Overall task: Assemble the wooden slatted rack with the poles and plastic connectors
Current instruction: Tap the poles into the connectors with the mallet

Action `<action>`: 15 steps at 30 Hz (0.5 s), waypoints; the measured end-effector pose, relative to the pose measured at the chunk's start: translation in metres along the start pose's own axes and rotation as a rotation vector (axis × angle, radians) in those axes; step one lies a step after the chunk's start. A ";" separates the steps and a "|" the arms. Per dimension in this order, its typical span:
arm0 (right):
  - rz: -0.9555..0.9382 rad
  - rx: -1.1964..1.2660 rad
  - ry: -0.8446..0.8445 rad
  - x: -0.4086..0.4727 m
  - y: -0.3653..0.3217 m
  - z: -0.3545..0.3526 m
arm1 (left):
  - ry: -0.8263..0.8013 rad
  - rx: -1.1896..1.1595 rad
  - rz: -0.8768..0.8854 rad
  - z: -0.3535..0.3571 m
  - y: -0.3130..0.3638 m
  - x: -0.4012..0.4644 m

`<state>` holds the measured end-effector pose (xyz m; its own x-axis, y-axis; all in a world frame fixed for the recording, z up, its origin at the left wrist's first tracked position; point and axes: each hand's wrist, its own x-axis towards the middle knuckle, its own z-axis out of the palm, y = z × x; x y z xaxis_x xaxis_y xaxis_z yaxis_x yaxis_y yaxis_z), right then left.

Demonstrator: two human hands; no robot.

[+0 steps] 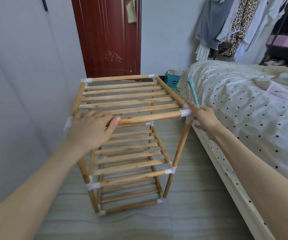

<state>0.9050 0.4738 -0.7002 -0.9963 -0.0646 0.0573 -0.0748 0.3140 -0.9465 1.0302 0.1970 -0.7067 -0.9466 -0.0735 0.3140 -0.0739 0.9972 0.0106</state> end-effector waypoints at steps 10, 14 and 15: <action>0.012 0.070 0.066 -0.006 0.014 0.009 | 0.051 0.063 0.016 0.006 -0.003 -0.006; 0.042 -0.128 0.083 -0.014 0.001 0.010 | 0.068 0.065 0.071 0.008 -0.008 -0.010; 0.038 -0.178 0.118 -0.019 -0.002 0.009 | 0.062 0.069 0.058 0.010 -0.009 -0.013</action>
<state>0.9244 0.4660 -0.7018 -0.9959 0.0583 0.0687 -0.0327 0.4768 -0.8784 1.0398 0.1891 -0.7202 -0.9289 -0.0124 0.3701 -0.0430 0.9963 -0.0744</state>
